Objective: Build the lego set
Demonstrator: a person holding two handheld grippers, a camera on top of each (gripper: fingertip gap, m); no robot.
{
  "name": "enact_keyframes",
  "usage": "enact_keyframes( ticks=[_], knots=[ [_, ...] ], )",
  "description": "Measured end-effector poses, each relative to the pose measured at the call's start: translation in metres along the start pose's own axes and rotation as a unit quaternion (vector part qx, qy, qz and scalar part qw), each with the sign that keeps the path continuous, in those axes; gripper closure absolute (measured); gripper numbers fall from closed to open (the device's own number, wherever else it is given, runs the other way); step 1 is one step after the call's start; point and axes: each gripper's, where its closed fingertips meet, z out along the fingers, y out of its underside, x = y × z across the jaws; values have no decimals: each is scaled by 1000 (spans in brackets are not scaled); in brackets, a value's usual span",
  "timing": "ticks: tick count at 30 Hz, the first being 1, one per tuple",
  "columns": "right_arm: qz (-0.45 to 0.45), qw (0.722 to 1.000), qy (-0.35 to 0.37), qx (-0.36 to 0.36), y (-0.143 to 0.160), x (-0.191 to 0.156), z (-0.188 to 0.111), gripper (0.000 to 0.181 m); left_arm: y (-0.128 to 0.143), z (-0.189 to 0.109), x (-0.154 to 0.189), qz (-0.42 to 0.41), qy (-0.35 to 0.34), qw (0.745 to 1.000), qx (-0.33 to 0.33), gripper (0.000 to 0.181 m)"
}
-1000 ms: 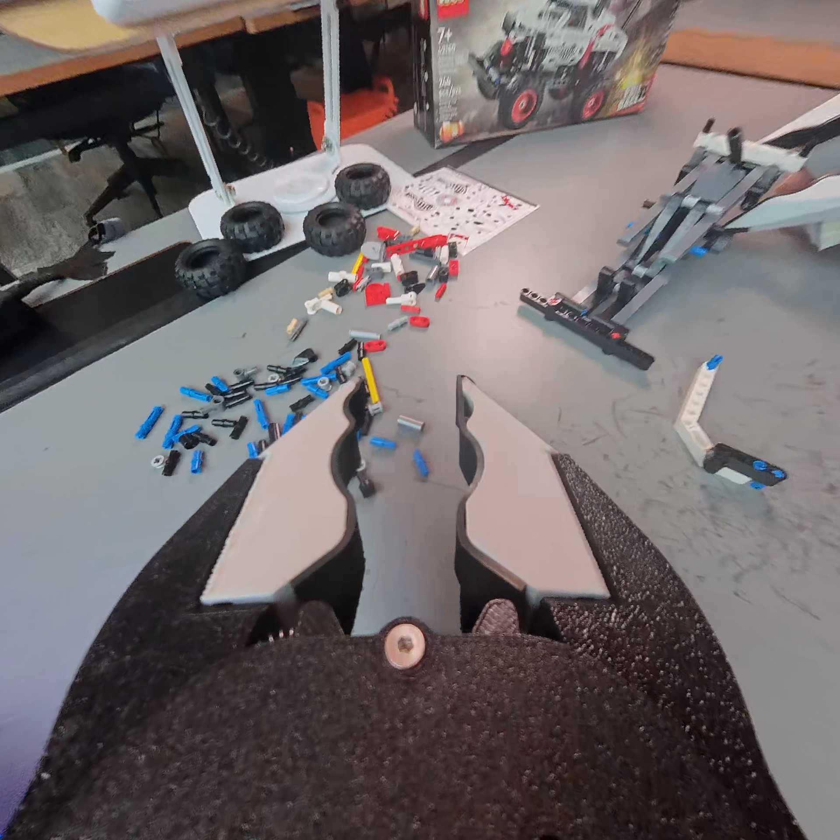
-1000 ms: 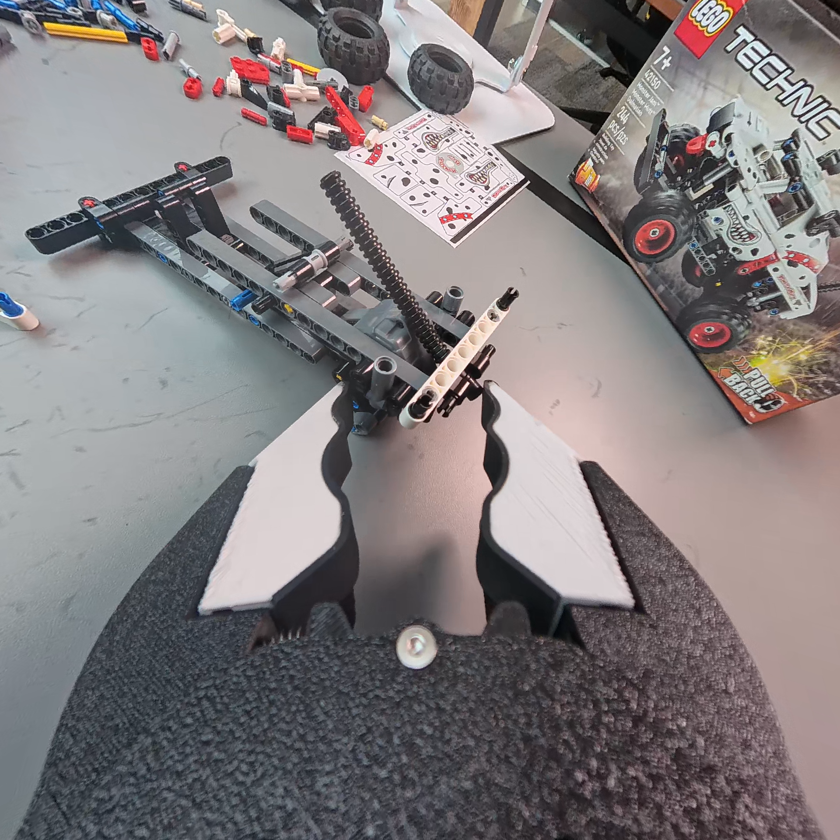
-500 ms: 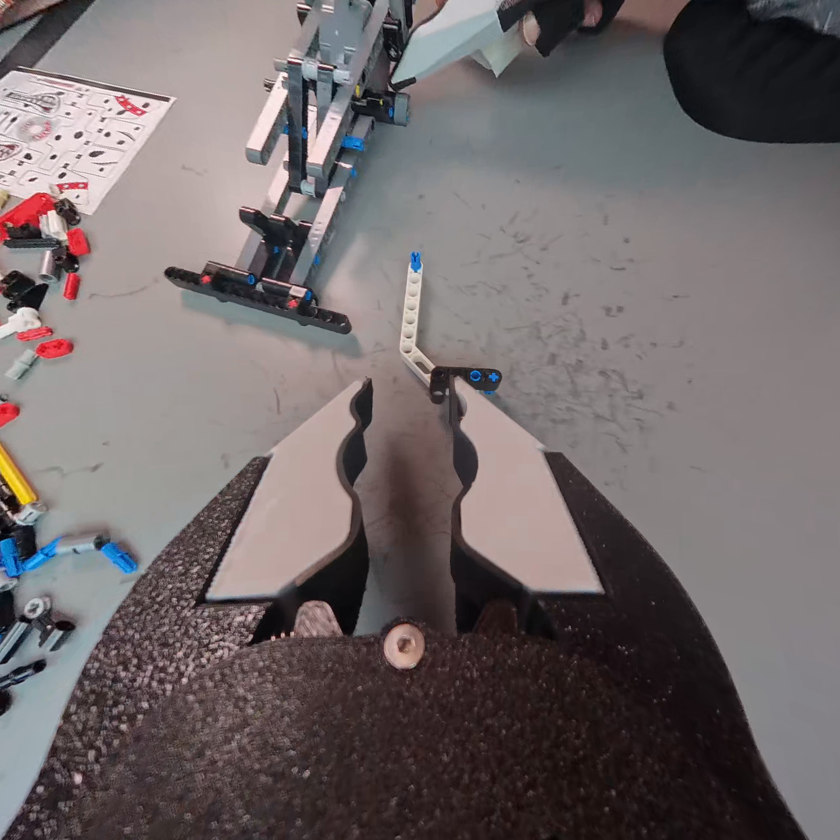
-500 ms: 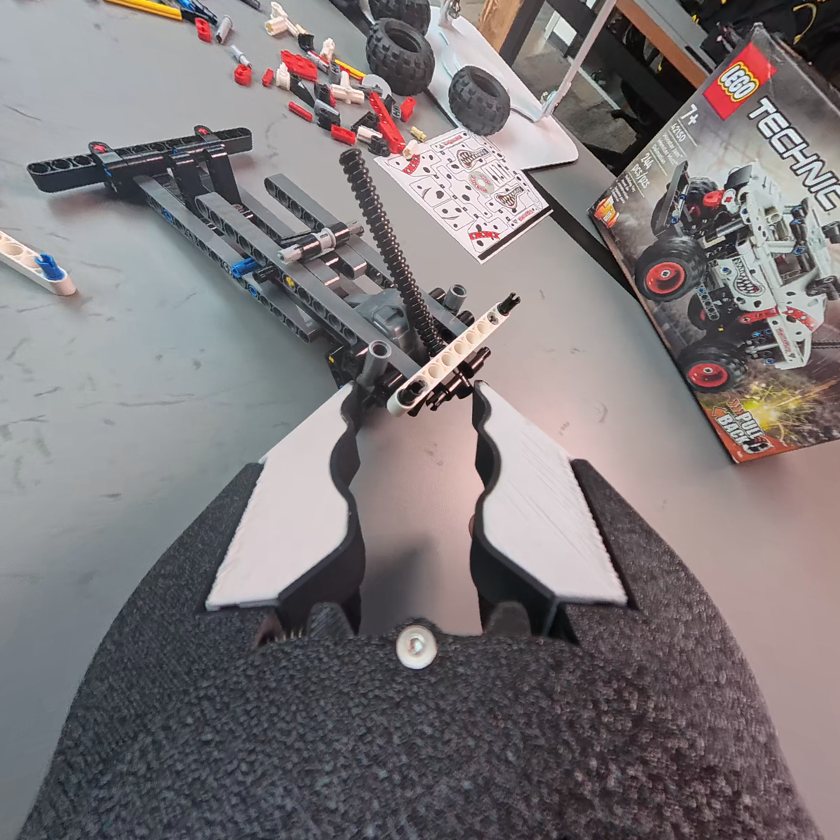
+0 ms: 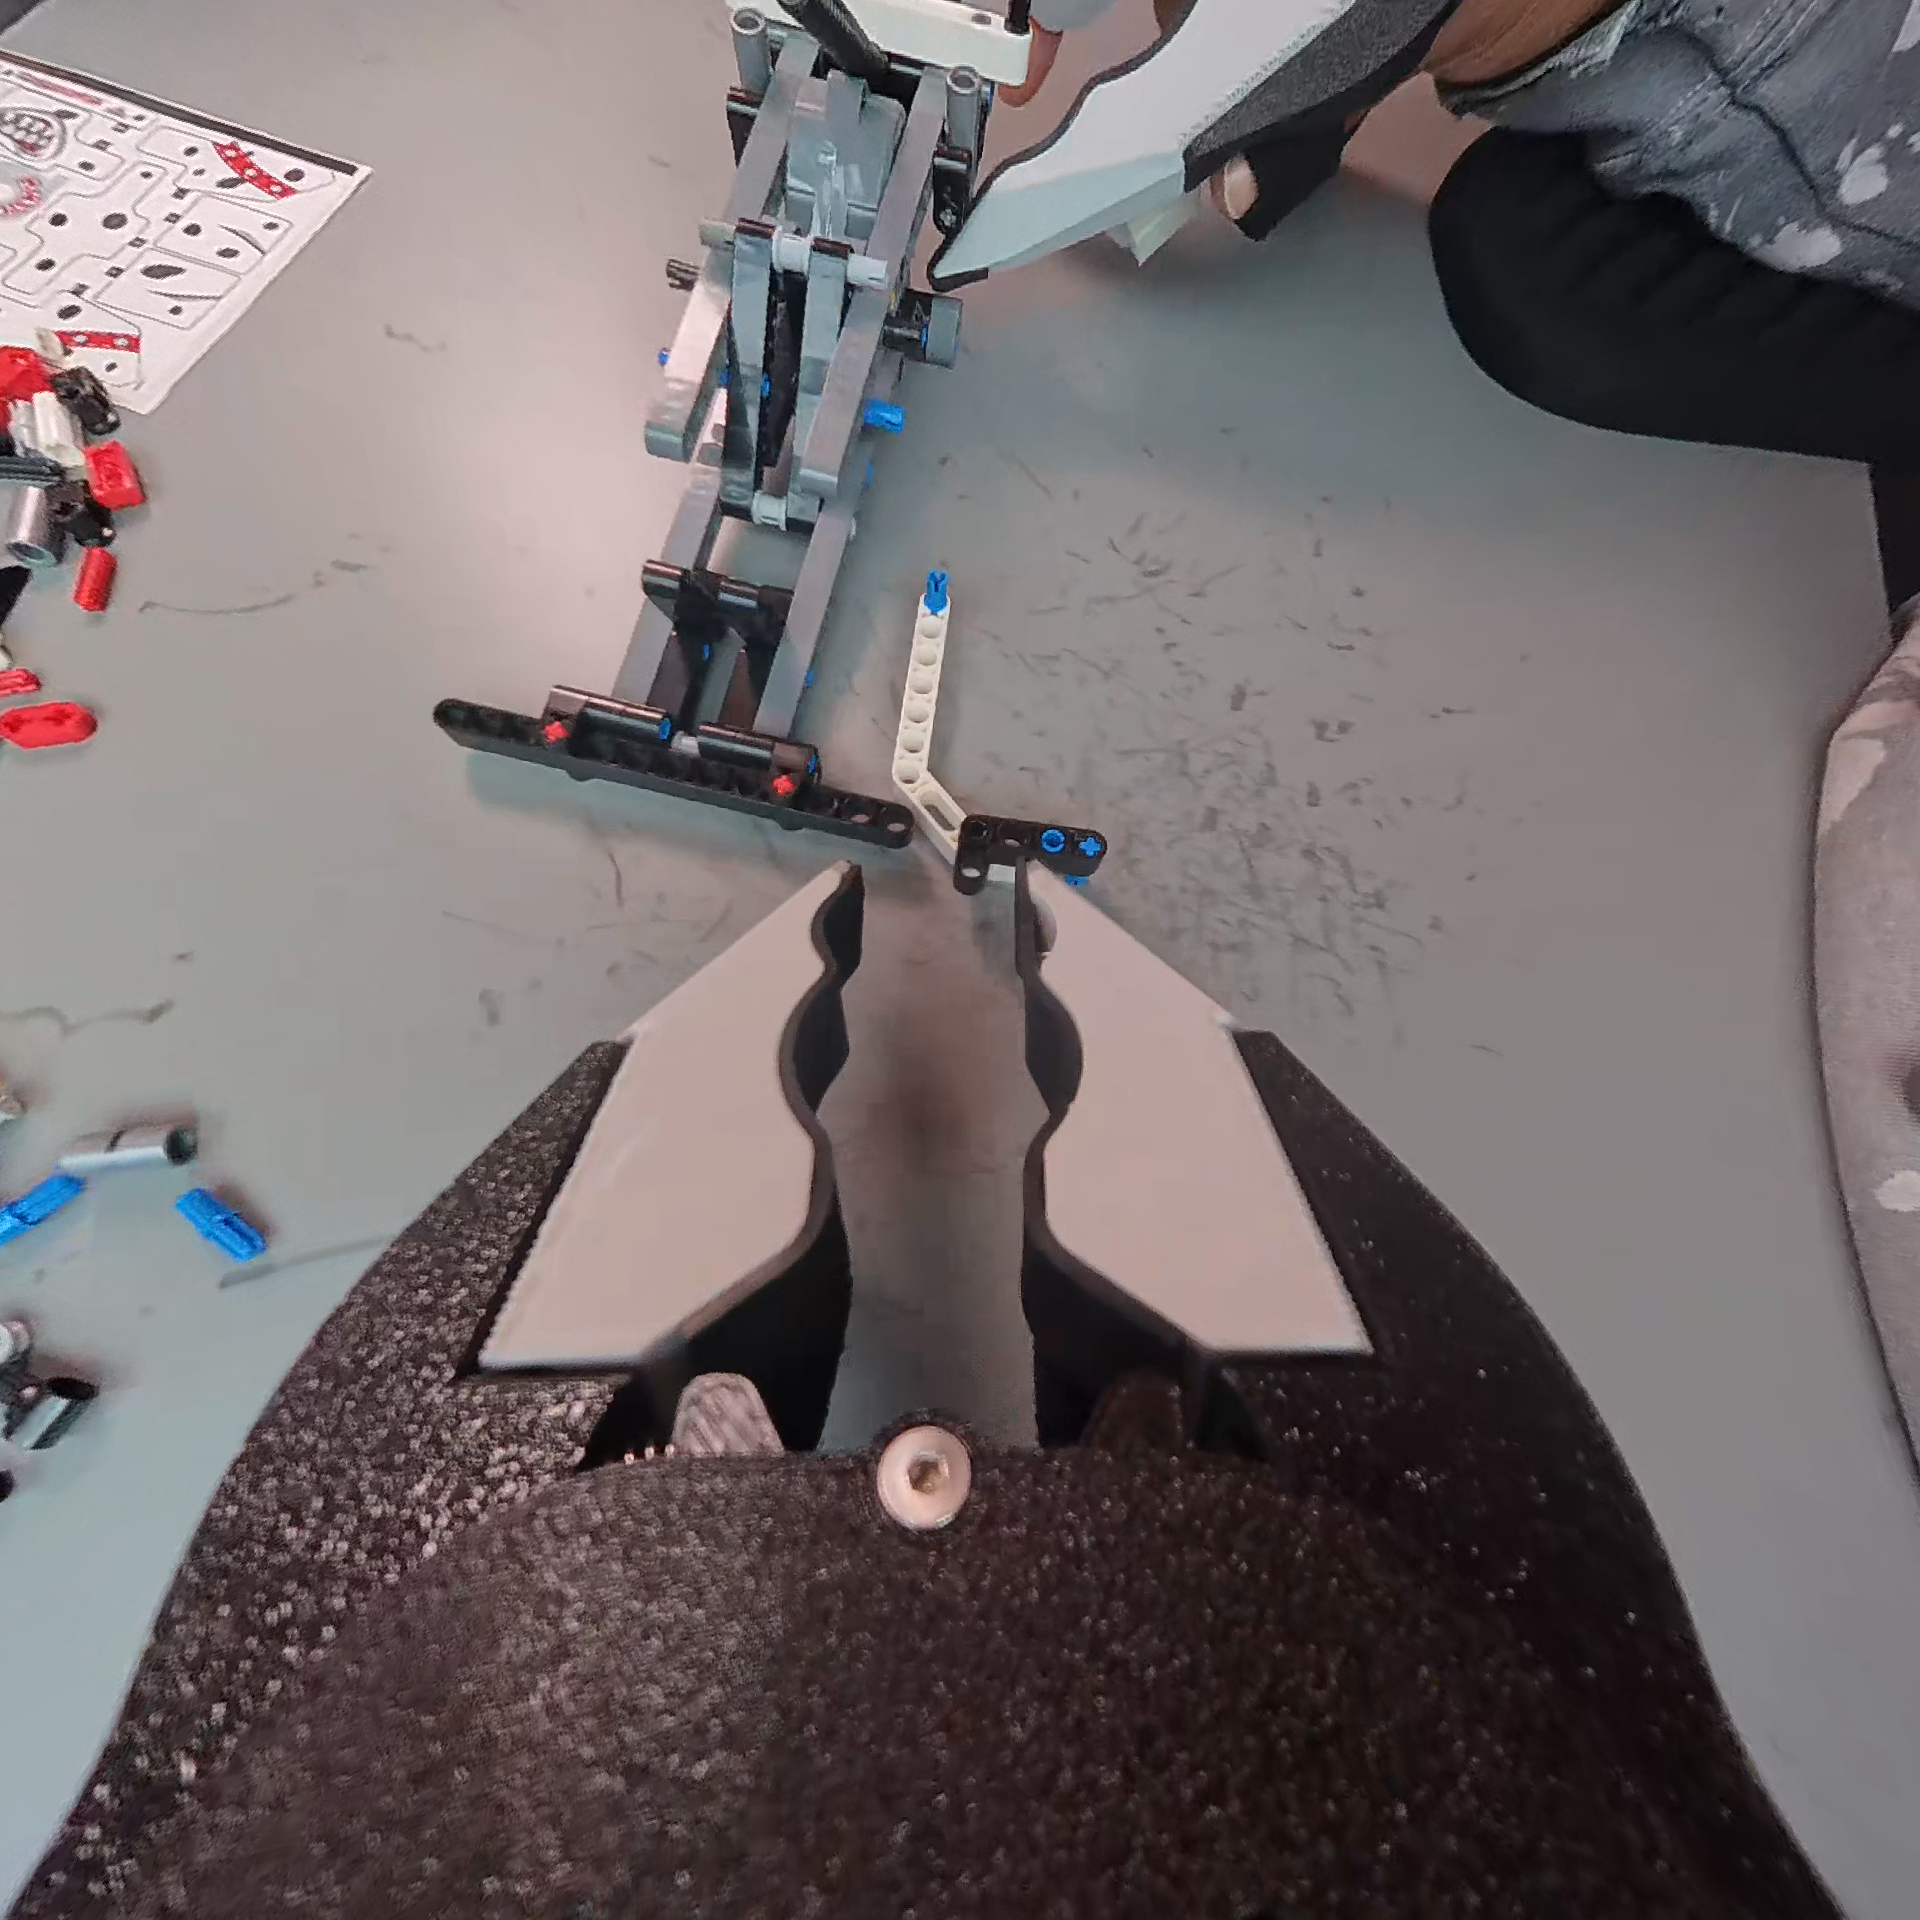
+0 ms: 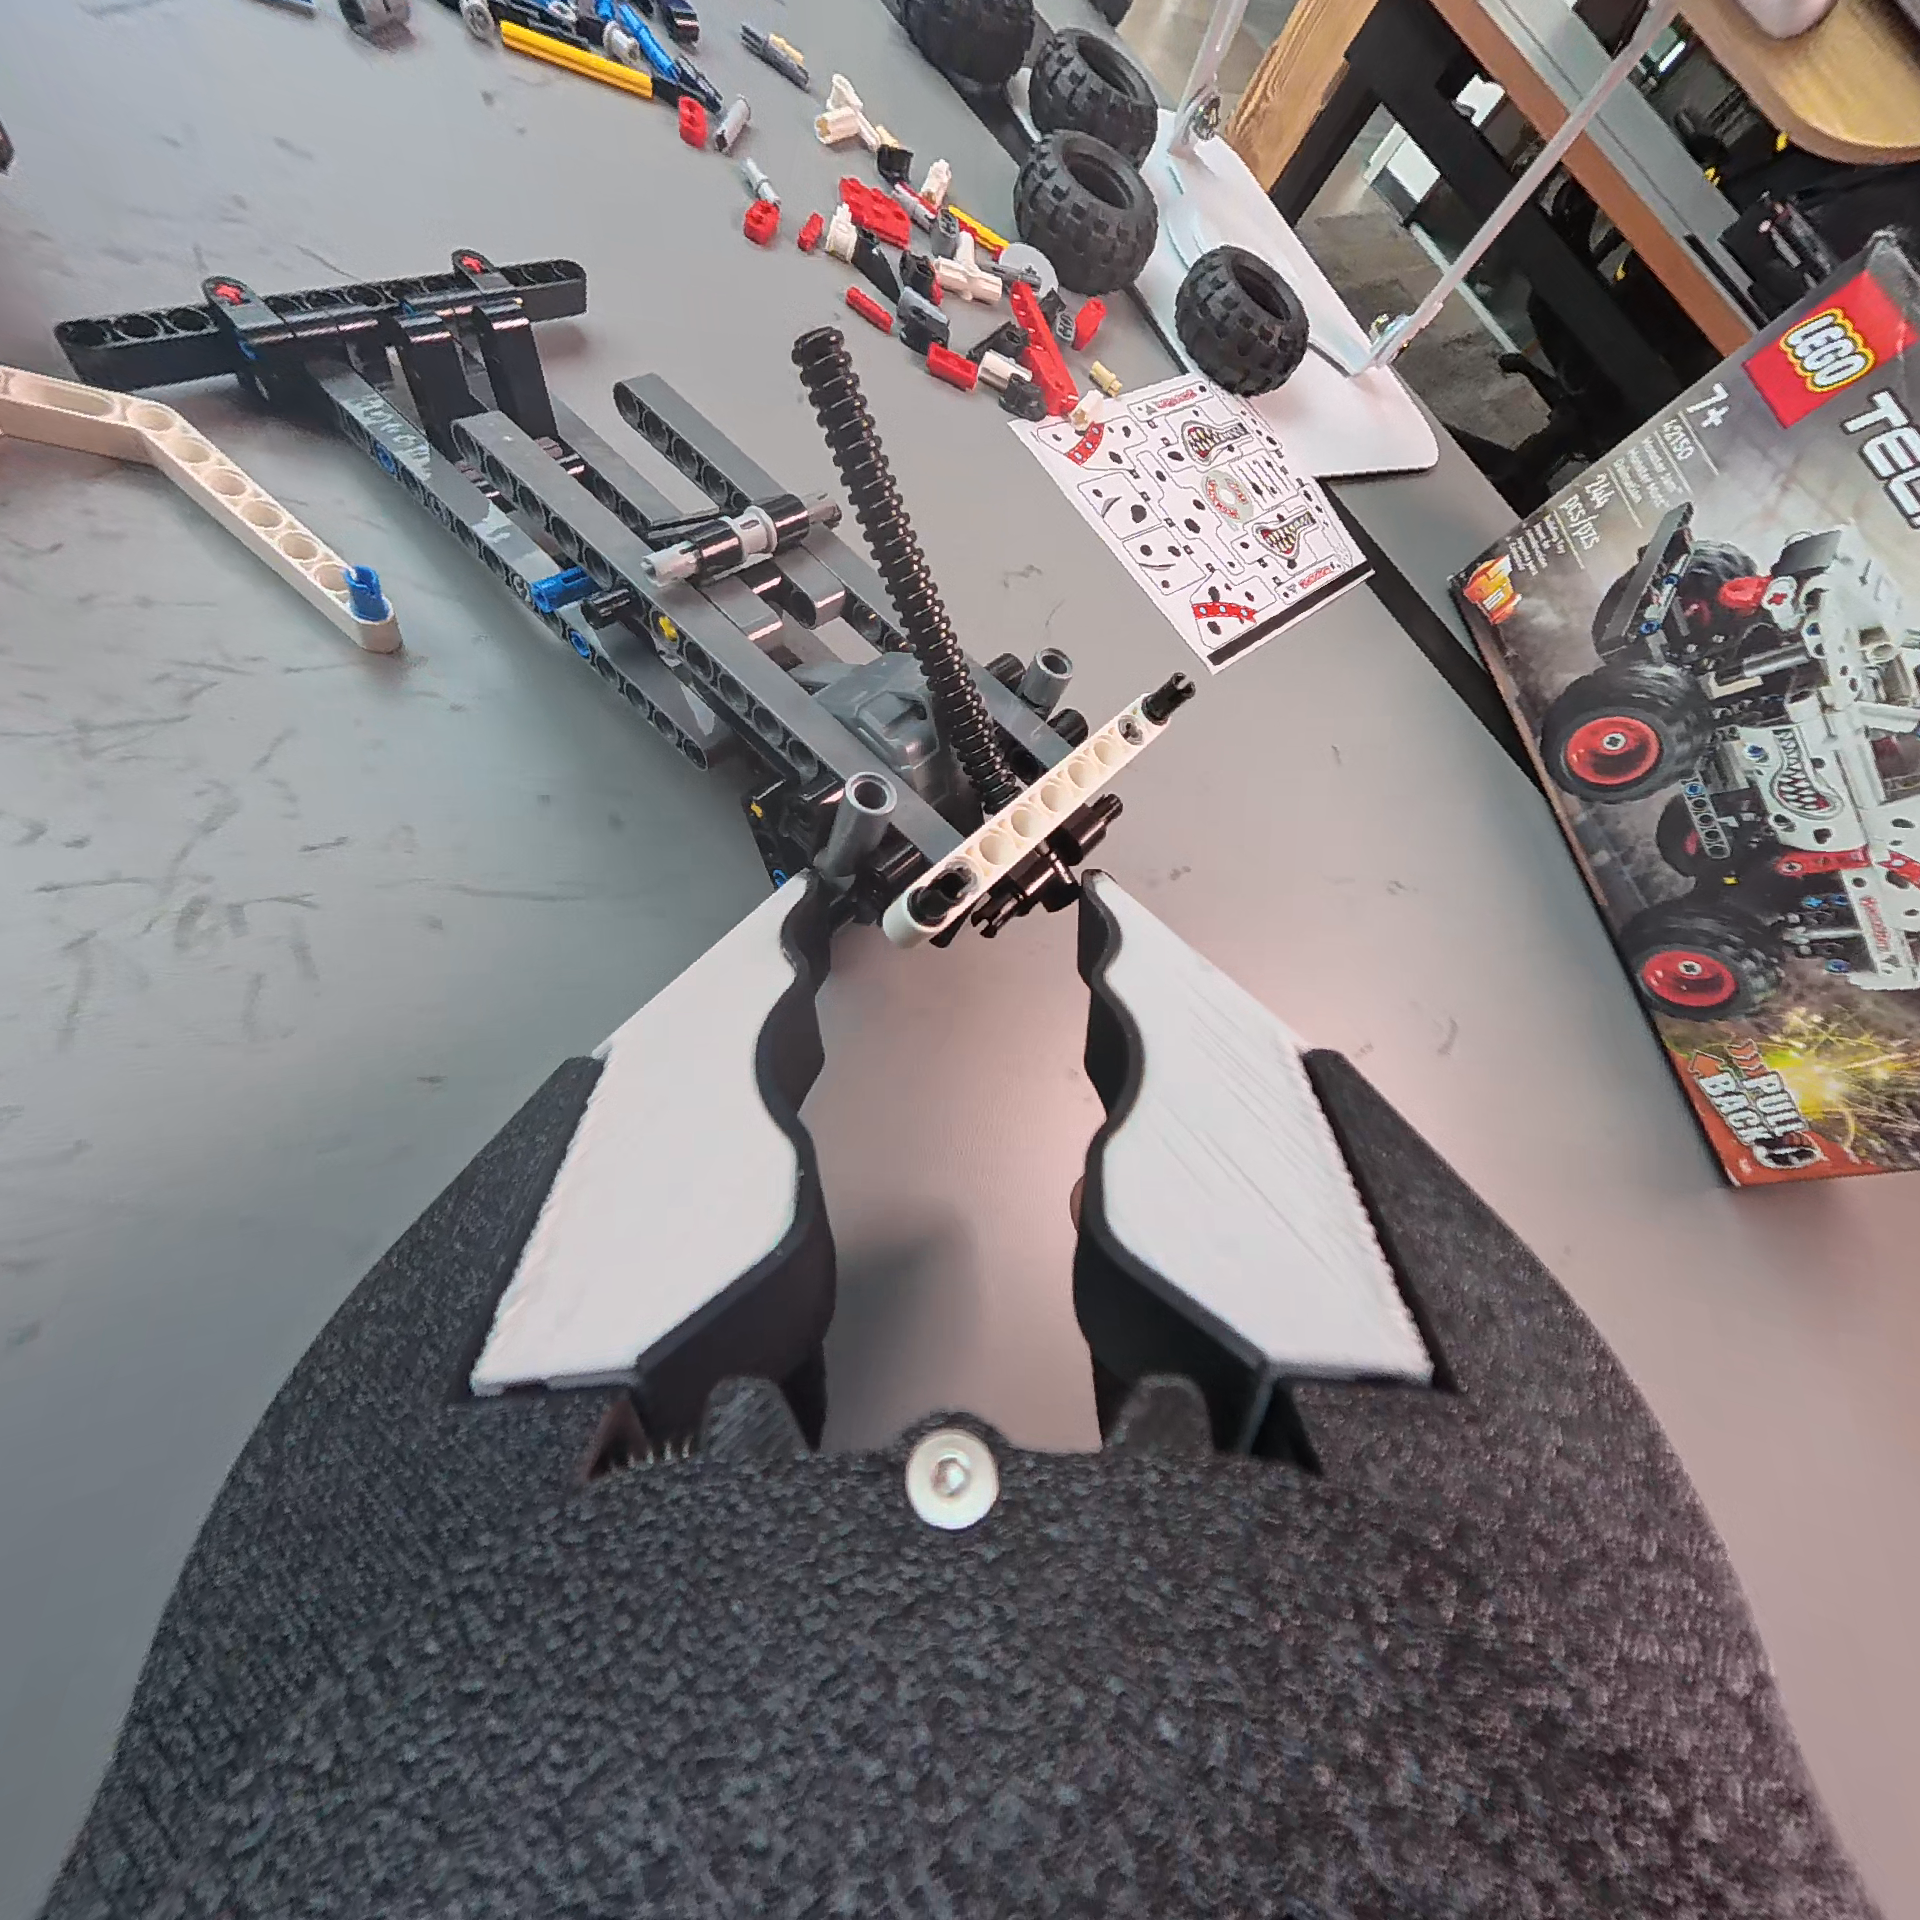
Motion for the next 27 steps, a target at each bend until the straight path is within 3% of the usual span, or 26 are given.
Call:
enact_keyframes(
  ticks=[3, 6, 14, 19, 27],
  knots=[
    [0, 1000, 1, -1, 0, -1, 0, 134, 1, 8, 14, -29, 29, 999, -15, 148],
    [3, 1000, 4, -2, -1, -1, 1, 134, 3, 18, 17, -32, 12, 999, -34, 142],
    [-36, 999, 9, 0, -3, -5, 0, 142, 9, 25, 22, 43, -5, 997, -61, 147],
    [-44, 999, -6, 8, -6, -11, -2, 144, -7, 8, 29, 111, 3, 994, -15, 146],
    [-61, 997, -36, 27, -11, -23, -4, 144, -47, -36, 0, 83, -47, 988, 122, 146]
  ],
)
